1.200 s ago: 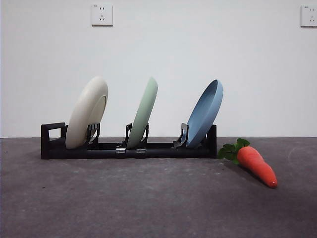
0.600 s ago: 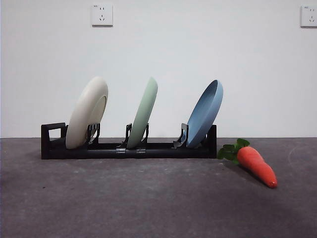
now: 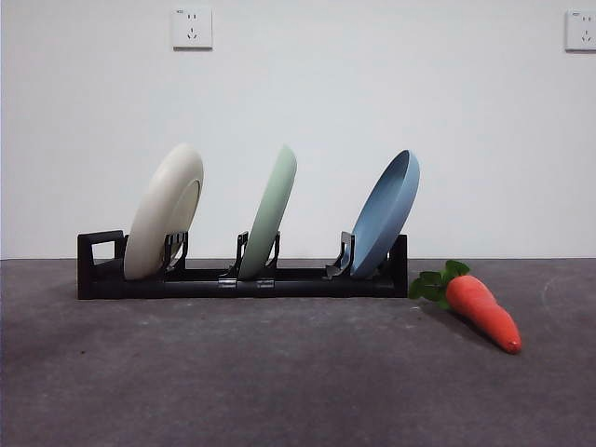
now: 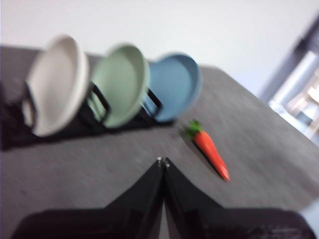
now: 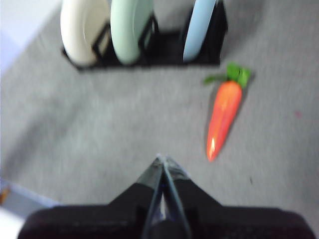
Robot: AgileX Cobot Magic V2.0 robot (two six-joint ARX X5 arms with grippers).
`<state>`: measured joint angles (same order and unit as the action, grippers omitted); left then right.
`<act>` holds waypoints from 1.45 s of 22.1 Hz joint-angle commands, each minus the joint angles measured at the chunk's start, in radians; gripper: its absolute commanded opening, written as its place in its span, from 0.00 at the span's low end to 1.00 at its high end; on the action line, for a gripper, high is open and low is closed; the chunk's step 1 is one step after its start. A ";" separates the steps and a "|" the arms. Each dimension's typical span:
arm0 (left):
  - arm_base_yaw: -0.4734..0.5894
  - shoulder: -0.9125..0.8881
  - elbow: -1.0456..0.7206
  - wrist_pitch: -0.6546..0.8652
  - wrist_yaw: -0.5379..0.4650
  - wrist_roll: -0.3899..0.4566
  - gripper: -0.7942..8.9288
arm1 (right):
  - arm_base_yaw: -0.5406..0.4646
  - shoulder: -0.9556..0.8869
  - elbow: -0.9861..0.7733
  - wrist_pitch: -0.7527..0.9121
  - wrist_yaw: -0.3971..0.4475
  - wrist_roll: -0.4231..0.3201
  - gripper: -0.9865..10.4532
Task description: Take the green plate from the plate rack,put the plate on the table,take the carrot from the table,put the carrot in the plate
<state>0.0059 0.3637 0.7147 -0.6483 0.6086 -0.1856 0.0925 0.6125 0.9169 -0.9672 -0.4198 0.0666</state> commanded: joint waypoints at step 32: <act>0.002 0.059 0.124 -0.236 0.101 0.151 0.67 | 0.002 0.070 0.096 -0.275 -0.105 -0.168 0.59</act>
<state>0.0059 0.4232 0.8379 -0.8906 0.7097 -0.0273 0.0925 0.6842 1.0100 -1.2453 -0.5236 -0.1104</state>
